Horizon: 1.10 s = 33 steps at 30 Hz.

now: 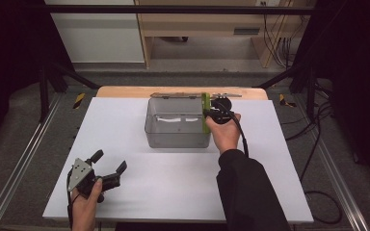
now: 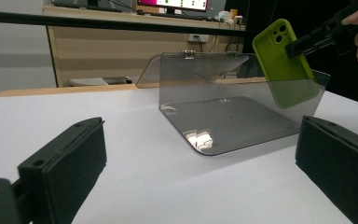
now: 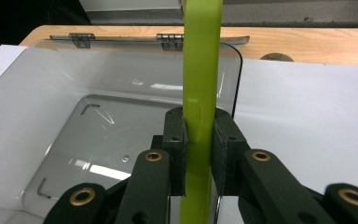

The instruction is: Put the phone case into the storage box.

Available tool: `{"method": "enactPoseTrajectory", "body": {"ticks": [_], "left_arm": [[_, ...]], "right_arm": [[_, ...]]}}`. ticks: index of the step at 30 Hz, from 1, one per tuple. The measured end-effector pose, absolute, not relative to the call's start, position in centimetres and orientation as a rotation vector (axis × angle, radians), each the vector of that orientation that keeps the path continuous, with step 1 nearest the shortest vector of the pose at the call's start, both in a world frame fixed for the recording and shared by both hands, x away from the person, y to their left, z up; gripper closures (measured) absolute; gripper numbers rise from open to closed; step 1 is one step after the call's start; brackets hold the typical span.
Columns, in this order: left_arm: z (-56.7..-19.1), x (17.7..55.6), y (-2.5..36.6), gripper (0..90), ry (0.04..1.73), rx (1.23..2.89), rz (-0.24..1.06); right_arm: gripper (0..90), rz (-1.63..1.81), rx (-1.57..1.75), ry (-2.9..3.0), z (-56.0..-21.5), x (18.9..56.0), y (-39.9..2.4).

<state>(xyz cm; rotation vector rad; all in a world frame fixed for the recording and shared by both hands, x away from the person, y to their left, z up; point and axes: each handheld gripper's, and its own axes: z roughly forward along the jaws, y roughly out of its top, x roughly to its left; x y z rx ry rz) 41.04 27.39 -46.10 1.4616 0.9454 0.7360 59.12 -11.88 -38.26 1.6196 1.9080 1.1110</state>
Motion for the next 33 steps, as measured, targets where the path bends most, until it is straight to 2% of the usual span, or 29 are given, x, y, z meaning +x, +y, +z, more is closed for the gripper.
{"method": "enactPoseTrajectory", "body": {"ticks": [33], "left_arm": [[-46.06, 40.98, 27.46, 1.6, 0.945, 1.459, 0.737]], "right_arm": [[77.7, 1.132, 1.656, 1.951, -38.67, 59.13, -11.15]]}}
